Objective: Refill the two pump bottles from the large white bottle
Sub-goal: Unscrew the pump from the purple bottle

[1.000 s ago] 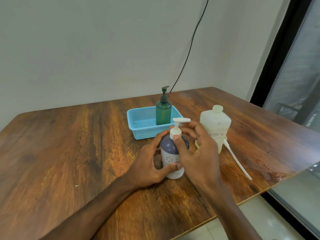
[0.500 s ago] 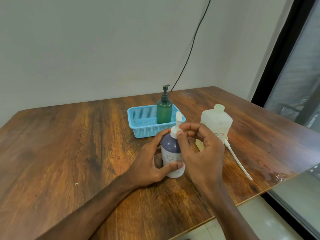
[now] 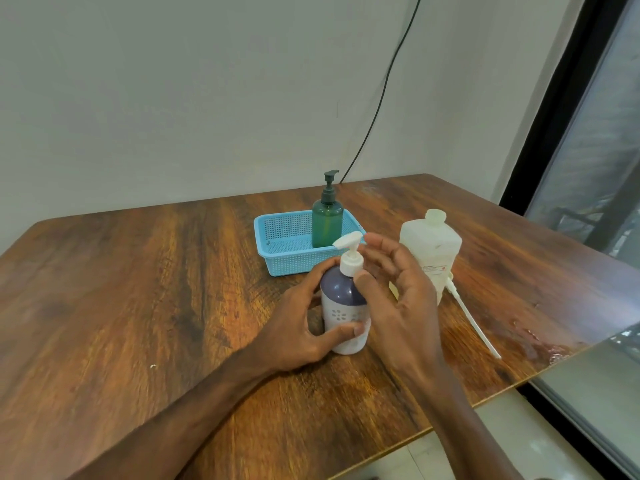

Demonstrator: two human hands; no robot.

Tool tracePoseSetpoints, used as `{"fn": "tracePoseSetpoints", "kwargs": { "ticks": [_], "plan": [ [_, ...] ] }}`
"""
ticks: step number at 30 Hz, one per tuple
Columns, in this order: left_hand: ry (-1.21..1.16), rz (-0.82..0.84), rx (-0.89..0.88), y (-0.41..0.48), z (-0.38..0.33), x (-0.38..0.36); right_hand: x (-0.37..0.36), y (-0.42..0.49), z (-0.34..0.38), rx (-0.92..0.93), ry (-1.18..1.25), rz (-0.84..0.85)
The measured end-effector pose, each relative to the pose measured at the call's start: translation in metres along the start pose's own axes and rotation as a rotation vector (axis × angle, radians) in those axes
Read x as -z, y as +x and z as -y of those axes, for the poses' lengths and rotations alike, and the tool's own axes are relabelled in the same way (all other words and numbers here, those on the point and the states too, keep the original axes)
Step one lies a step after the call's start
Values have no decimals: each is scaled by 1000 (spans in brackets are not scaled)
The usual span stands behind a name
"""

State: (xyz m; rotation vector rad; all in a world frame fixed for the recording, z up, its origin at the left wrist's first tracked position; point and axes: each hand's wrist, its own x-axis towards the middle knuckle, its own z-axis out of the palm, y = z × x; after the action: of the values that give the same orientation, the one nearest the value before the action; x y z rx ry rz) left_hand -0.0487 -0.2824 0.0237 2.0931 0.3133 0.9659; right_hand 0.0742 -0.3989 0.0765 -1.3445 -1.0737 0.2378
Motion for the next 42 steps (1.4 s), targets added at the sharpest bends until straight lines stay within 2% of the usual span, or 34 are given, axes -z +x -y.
{"fn": "tracePoseSetpoints", "kwargs": {
  "ticks": [5,12,17,24,30,36,40,42],
  "plan": [
    [-14,4,-11,1,0,-1,-6,7,4,11,-130,-125],
    [-18,-11,-22,0,-4,0,-1,0,2,20,-120,-33],
    [14,-2,-24,0,-4,-1,-5,9,4,31,-186,-126],
    [4,0,-34,-1,0,0,-3,3,1,25,-155,23],
    [-8,1,-29,0,0,-1,-6,11,3,39,-158,-71],
    [20,3,-15,-1,-3,0,4,7,-3,-13,-109,124],
    [4,12,0,-1,2,-1,1,13,0,31,-169,-26],
    [-7,4,11,-1,2,-1,1,14,1,40,-153,-34]
  ]
}}
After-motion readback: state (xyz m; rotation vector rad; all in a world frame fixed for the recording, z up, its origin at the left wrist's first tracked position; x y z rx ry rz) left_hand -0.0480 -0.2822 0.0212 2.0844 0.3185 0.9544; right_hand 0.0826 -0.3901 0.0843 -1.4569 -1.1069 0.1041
